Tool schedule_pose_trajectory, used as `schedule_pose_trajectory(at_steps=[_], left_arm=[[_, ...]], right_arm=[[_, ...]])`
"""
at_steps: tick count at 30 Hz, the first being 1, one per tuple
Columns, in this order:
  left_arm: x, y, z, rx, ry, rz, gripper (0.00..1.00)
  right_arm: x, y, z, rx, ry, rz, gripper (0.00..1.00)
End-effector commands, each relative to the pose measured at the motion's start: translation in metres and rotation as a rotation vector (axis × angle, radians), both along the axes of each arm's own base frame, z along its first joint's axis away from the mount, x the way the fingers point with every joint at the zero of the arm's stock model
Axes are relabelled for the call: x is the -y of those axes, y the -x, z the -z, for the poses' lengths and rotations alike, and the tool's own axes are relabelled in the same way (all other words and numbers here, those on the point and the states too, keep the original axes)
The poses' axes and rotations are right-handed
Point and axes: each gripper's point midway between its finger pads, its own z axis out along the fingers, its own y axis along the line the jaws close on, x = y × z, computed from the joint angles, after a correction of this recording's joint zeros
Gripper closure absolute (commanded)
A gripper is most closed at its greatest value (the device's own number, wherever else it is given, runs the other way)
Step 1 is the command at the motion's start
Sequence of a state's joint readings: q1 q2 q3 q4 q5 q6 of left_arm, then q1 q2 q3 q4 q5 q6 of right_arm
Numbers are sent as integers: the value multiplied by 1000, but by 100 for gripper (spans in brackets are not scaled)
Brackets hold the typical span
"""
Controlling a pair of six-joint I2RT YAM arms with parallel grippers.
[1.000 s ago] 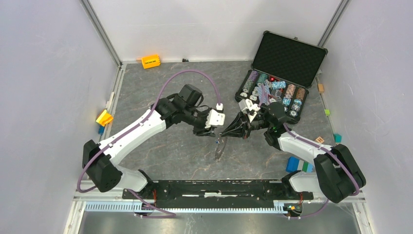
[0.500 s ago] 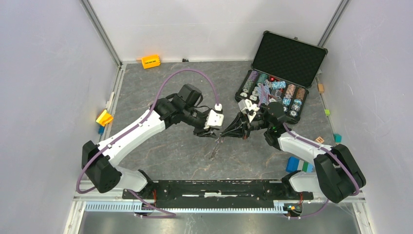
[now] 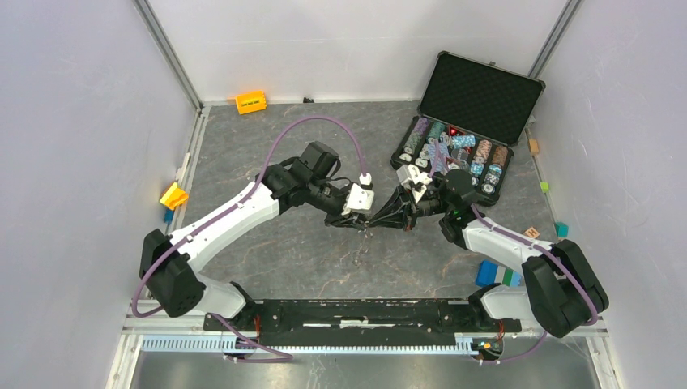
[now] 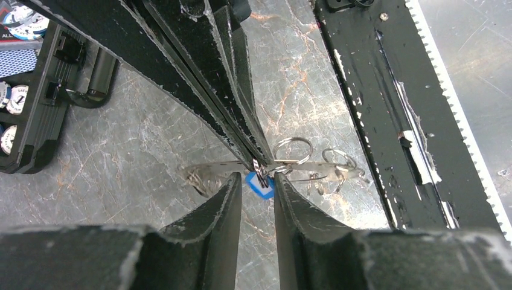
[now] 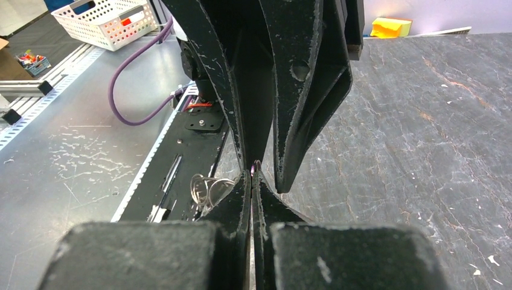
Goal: Put the keys on the keyring
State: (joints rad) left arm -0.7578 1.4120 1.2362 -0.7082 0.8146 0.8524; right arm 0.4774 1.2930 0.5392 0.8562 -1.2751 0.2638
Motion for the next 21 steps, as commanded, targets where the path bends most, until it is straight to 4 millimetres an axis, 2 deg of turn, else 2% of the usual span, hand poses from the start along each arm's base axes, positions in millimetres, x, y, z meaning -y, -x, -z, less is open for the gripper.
schedule_pose_trajectory(at_steps=[1,9,13,17,21], left_arm=[[6,1,-6,-18,39,14,69],[7,2,-4,-31,37,17,85],[6,2,-3,-28,30,9,98],[4,-1,-3,-20,18,-19,98],[0,-17,-9,8,-33,-143,98]], right_arm=[[-3,-6,-21,84,-42,8,100],[-3,-6,-20,82,-41,9,100],[-3,-8,-20,84,-39,12,100],[-3,-10,-17,91,-30,23,100],[-3,-24,-5,149,26,68,99]])
